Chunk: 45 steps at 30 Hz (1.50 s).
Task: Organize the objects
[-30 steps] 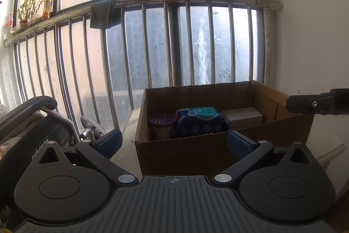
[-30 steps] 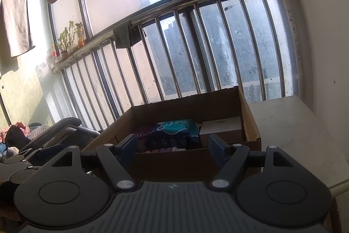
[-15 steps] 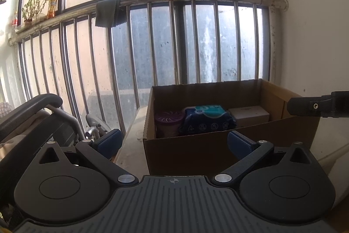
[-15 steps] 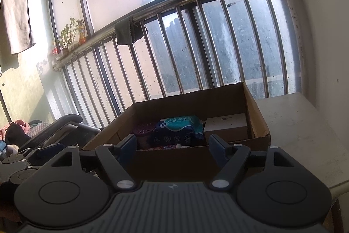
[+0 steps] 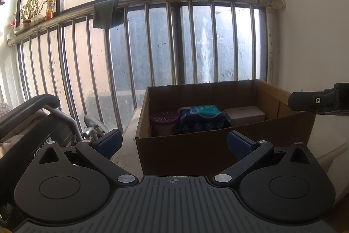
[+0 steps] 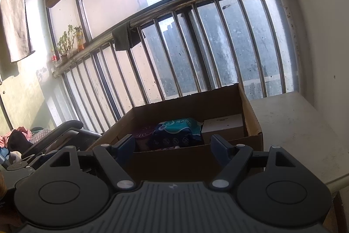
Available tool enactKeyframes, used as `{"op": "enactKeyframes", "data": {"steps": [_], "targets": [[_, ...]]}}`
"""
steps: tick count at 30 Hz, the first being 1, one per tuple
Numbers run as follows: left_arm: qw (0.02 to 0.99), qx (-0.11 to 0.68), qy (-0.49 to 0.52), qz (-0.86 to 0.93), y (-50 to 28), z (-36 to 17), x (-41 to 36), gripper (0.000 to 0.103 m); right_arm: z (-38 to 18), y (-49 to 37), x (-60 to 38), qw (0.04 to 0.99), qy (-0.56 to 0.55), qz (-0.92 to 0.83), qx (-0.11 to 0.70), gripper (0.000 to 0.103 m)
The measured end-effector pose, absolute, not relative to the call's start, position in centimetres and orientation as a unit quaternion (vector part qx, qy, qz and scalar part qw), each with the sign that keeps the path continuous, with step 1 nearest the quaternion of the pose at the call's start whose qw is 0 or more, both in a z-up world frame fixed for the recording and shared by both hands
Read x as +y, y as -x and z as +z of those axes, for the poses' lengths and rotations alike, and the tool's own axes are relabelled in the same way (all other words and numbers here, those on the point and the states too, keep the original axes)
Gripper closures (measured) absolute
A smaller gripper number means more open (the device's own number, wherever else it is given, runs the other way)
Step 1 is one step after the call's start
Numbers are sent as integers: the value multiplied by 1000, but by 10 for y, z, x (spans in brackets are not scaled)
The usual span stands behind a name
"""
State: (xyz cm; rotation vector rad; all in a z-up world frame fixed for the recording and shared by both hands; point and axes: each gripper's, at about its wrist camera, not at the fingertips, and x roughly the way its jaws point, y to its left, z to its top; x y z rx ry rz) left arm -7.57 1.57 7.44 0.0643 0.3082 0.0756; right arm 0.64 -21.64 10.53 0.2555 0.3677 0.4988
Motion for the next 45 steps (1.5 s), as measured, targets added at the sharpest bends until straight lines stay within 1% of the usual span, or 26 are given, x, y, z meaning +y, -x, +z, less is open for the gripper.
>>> {"op": "enactKeyframes", "data": {"steps": [9,45], "targets": [[988,143,-35,36,81,75,15,0,106,-3,-214,944,-120,246,181,19],[984,168,-28,50,71,66,20,0,103,-4,-210,950,-100,232,183,18]]}}
